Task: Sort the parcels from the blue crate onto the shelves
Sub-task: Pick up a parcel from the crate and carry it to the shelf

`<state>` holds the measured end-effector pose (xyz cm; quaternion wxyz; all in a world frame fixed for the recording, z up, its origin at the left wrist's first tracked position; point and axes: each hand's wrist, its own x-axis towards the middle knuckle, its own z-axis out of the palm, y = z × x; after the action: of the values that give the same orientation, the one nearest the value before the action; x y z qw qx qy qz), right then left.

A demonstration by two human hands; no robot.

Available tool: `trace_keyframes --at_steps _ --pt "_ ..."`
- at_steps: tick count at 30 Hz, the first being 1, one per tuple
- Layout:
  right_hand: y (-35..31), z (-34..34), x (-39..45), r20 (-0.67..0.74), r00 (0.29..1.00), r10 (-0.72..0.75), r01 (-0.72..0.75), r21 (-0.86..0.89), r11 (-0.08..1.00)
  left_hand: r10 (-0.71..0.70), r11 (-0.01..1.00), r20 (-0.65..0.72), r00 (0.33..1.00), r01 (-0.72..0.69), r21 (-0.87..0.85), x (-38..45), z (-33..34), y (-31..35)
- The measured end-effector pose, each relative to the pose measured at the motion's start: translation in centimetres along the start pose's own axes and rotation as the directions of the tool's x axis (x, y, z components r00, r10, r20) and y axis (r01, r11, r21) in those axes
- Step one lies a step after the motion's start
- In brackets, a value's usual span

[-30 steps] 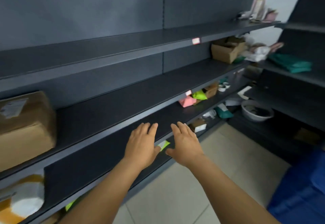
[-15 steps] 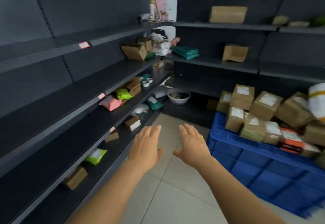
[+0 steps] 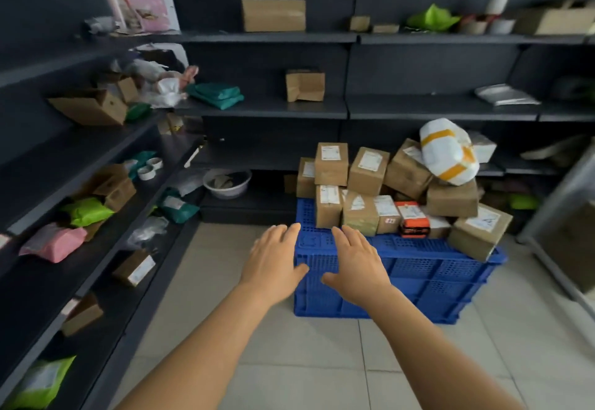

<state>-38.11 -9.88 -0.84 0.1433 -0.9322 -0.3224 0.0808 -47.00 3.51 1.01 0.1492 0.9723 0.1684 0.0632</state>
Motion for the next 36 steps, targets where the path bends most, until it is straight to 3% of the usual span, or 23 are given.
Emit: trace_keyframes --at_steps 10,21,30,36 --pt "5.2 -3.4 10.6 -0.078 0.986 0.149 -0.148 0.017 0.989 0.184 0.983 0.047 0.982 -0.183 -0.027 14.8 1.4 1.6" --pt "14.6 -5.8 15.4 -0.147 0.914 0.379 -0.372 0.073 0.925 0.388 0.921 0.090 0.917 -0.385 -0.050 25.7 4.1 8.2" --pt "25.9 -8.2 20.9 -0.206 0.879 0.429 -0.409 0.137 0.902 0.419 0.908 0.150 0.895 -0.416 -0.052 35.4 8.2 16.1" --pt "37.1 -11.7 27.6 -0.202 0.881 0.428 -0.390 0.203 0.898 0.329 0.944 0.194 0.924 -0.312 -0.110 45.0 12.3 24.0"
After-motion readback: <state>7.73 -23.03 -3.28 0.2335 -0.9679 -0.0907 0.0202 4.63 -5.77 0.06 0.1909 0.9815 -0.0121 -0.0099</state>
